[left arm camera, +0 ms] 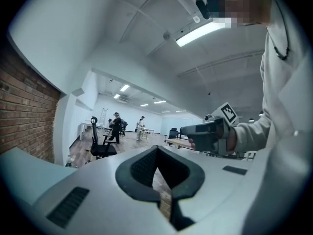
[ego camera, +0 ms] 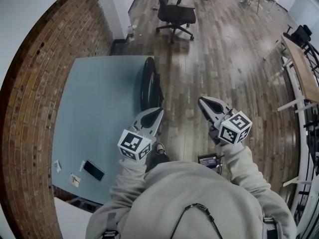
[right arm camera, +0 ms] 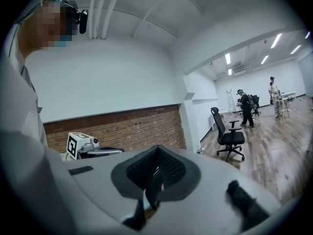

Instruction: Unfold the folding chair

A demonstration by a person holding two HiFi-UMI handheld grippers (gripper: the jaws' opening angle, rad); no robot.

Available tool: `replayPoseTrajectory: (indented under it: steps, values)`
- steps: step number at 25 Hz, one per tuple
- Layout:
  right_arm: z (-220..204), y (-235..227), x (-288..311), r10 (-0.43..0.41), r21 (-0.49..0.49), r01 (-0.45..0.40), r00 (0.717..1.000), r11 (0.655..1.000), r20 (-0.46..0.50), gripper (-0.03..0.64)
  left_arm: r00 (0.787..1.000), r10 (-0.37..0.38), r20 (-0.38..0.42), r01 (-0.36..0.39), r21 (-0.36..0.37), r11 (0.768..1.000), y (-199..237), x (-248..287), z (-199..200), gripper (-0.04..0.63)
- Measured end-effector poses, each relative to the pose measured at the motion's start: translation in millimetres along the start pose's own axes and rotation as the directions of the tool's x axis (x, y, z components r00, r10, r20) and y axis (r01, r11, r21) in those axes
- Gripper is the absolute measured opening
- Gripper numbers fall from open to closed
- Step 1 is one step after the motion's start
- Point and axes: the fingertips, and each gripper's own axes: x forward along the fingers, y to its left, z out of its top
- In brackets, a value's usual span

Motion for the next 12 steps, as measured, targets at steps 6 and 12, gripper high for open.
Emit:
replayPoseTrajectory:
  steps: [6, 12]
  values:
    - [4.9, -70.0, 34.3, -0.080, 0.081, 0.078, 0.996, 0.994, 0.031, 0.008, 0.993, -0.101, -0.057, 0.104, 0.056, 0.993, 42.5, 67.3, 9.2, 0.005]
    - [33.0, -111.6, 40.3, -0.089, 0.071, 0.085, 0.994, 0.994, 0.063, 0.008, 0.996, -0.082, -0.027, 0.082, 0.018, 0.996, 58.5, 107.3, 30.7, 0.005]
